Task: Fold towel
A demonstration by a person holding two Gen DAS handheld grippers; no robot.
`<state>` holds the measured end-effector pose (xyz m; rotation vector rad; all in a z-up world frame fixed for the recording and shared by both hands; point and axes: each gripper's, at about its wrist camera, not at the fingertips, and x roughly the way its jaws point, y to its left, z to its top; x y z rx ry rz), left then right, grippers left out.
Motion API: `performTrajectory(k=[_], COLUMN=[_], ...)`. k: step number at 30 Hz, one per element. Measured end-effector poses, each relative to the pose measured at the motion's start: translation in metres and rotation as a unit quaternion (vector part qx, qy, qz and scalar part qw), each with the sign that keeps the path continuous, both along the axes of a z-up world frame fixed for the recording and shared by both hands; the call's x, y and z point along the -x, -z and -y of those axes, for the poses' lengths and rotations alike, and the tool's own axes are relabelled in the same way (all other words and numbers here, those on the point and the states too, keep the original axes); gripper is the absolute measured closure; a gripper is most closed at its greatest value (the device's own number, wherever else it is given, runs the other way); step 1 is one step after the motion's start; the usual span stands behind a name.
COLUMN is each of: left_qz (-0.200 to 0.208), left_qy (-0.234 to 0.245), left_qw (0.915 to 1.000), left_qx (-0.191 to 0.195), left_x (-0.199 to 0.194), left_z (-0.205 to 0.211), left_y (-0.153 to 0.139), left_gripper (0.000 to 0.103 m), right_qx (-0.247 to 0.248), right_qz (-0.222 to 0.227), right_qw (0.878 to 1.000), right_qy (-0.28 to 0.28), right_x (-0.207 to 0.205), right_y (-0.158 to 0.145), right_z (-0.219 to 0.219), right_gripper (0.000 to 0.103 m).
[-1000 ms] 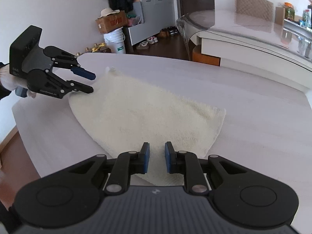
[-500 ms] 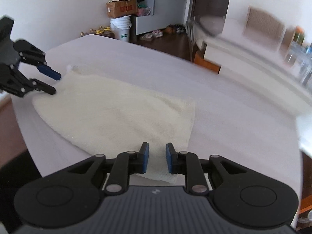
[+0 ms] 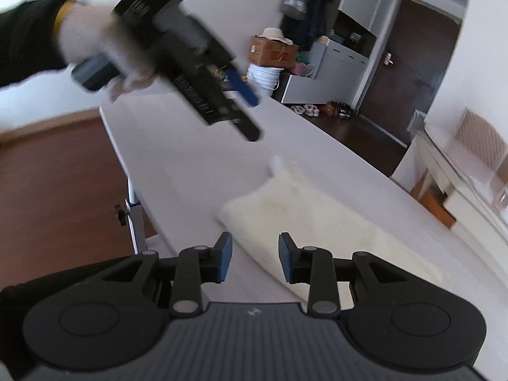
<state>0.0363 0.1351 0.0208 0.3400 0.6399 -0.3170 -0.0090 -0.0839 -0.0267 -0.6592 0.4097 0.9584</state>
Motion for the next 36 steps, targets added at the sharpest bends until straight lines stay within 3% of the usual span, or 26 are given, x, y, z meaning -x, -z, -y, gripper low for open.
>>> performTrajectory(k=[6,13,16,17,19,23,26,29,31,33,34,36], left_qz=[0.017,0.026,0.032,0.034,0.045,0.078,0.091,0.096,0.096,0.092,0.087,0.072], left_qy=[0.007,0.028,0.047,0.056,0.09,0.183,0.24,0.276,0.298,0.324,0.337,0.367], left_qw=[0.9998,0.9993,0.9981,0.9973,0.9933,0.9727,0.9544,0.9416,0.9343,0.9259,0.9213,0.9096], left_qx=[0.008,-0.003,-0.024,-0.033,-0.057,-0.12,-0.152,-0.167,-0.171,-0.171,-0.173,-0.181], left_x=[0.002,0.006,0.009,0.01,0.013,0.019,0.016,0.012,0.01,0.008,0.008,0.009], left_z=[-0.009,-0.014,-0.014,-0.014,-0.011,0.002,0.017,0.028,0.035,0.042,0.046,0.053], left_y=[-0.008,-0.002,0.004,0.006,0.012,0.027,0.036,0.039,0.041,0.042,0.043,0.046], left_gripper=[0.01,0.01,0.01,0.01,0.01,0.01,0.01,0.014,0.021,0.041,0.045,0.062], right_qx=[0.097,0.163,0.168,0.161,0.128,0.04,-0.034,-0.067,-0.079,-0.076,-0.074,-0.072], right_qz=[0.098,0.16,0.163,0.153,0.126,0.034,-0.062,-0.101,-0.119,-0.124,-0.126,-0.13], right_qw=[0.99,0.973,0.972,0.975,0.984,0.999,0.997,0.993,0.99,0.989,0.989,0.989], right_qy=[-0.022,-0.033,-0.031,-0.031,-0.024,-0.003,0.012,0.014,0.009,0.0,-0.003,-0.006], right_x=[0.022,0.023,0.017,0.015,0.011,-0.004,-0.028,-0.038,-0.042,-0.042,-0.041,-0.039], right_y=[0.021,0.038,0.045,0.045,0.039,0.011,-0.015,-0.032,-0.042,-0.047,-0.047,-0.047], right_z=[-0.038,-0.065,-0.072,-0.072,-0.068,-0.044,-0.013,0.009,0.023,0.035,0.04,0.049], right_gripper=[0.073,0.076,0.087,0.094,0.095,0.095,0.095,0.095,0.095,0.095,0.095,0.095])
